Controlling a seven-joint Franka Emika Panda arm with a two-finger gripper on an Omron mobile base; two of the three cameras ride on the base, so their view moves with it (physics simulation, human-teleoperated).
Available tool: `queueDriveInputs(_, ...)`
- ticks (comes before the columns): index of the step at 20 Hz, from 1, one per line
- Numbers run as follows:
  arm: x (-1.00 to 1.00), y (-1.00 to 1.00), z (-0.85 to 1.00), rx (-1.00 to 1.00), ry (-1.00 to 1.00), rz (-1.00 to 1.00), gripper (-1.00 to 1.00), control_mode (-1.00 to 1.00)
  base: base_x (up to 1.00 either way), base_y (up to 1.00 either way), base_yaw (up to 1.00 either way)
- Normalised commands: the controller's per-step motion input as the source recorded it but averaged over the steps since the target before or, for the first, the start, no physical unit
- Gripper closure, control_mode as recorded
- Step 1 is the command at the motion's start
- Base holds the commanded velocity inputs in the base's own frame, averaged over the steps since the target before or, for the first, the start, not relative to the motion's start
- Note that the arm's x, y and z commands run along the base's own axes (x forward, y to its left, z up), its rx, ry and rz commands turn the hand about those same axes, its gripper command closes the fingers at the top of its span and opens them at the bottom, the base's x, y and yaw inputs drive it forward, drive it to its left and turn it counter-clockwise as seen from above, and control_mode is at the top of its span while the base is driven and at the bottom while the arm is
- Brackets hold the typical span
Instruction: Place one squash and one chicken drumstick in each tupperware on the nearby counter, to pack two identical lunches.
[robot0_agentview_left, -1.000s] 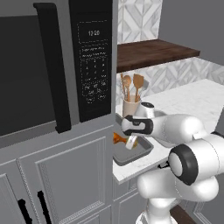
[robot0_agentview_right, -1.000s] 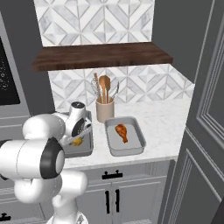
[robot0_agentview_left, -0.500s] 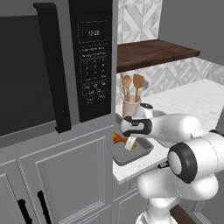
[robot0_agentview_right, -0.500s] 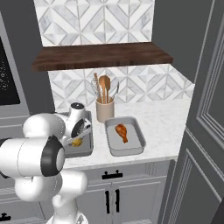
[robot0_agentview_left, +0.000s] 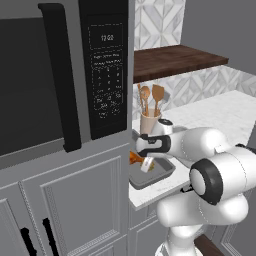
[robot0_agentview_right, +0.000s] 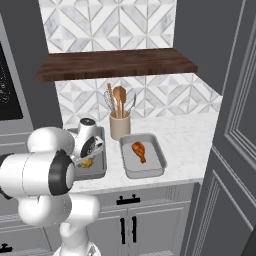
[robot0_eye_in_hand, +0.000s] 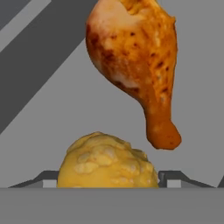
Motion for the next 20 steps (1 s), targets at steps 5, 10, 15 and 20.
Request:
queueDriveInputs(5,0.0,0.0,0.15,-0.01,0.0,0.0,-1.0,-1.0,0.0,0.0,0.0)
queueDriveInputs(10,0.0,0.0,0.26,0.0,0.0,-0.01,-1.0,-1.0,0.0,0.0,0.0)
queueDriveInputs(15,-0.25,-0.13,0.6,0.0,-0.04,-0.1,-1.0,-1.0,0.0,0.0,0.0)
queueDriveInputs(20,-0.54,-0.33,0.77,0.0,-0.04,-0.17,-1.0,-1.0,0.0,0.0,0.0)
